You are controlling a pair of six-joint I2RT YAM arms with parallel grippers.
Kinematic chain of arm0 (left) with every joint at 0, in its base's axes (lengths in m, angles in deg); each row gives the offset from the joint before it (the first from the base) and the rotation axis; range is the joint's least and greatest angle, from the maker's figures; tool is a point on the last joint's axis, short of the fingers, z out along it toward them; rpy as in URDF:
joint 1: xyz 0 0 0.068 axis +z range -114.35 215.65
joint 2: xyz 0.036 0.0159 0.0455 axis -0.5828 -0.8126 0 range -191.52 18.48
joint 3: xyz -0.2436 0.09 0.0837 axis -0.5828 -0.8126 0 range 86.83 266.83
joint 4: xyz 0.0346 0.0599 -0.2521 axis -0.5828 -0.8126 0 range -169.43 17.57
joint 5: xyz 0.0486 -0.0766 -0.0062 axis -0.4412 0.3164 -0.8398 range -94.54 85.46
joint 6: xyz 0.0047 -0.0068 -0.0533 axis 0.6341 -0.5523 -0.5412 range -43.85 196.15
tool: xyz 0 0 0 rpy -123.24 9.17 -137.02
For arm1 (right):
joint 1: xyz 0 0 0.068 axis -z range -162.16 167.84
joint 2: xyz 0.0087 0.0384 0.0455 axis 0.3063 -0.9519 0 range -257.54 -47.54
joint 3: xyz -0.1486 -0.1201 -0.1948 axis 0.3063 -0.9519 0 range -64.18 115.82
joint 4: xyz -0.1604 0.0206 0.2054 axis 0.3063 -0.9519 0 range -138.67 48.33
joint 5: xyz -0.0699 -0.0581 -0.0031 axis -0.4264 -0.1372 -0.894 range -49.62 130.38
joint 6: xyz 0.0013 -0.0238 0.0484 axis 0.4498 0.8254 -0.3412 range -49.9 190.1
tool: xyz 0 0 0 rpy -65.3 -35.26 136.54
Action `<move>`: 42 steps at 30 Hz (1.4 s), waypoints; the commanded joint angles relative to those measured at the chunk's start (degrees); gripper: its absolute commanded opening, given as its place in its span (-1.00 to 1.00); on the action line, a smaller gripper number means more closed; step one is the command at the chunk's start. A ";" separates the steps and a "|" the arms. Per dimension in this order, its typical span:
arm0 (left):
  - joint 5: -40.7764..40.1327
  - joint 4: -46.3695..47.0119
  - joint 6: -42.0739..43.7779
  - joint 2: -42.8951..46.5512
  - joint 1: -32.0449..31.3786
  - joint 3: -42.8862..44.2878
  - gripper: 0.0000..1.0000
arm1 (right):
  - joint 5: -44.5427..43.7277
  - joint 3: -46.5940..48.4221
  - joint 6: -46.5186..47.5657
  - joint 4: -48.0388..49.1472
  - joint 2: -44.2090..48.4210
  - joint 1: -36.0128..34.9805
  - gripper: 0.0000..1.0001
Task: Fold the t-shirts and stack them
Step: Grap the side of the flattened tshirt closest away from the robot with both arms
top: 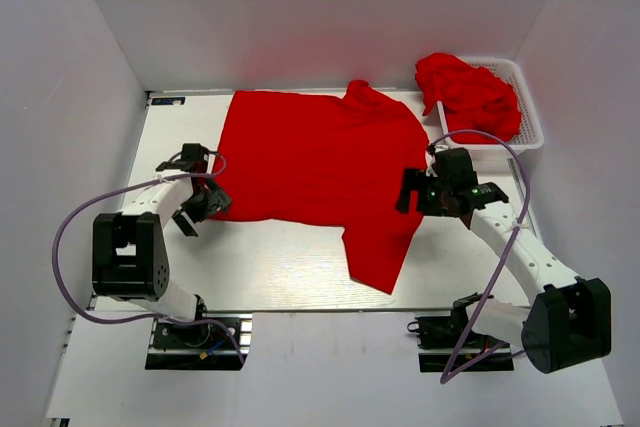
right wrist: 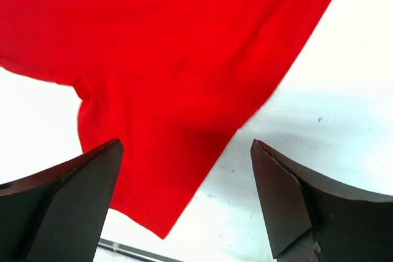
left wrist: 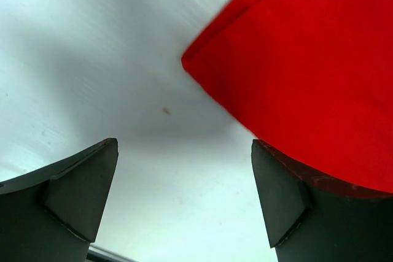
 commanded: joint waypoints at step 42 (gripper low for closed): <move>4.11 13.57 0.25 -9.13 3.89 -0.59 -1.00 | 8.99 -3.12 3.99 -11.44 -0.25 -9.73 0.81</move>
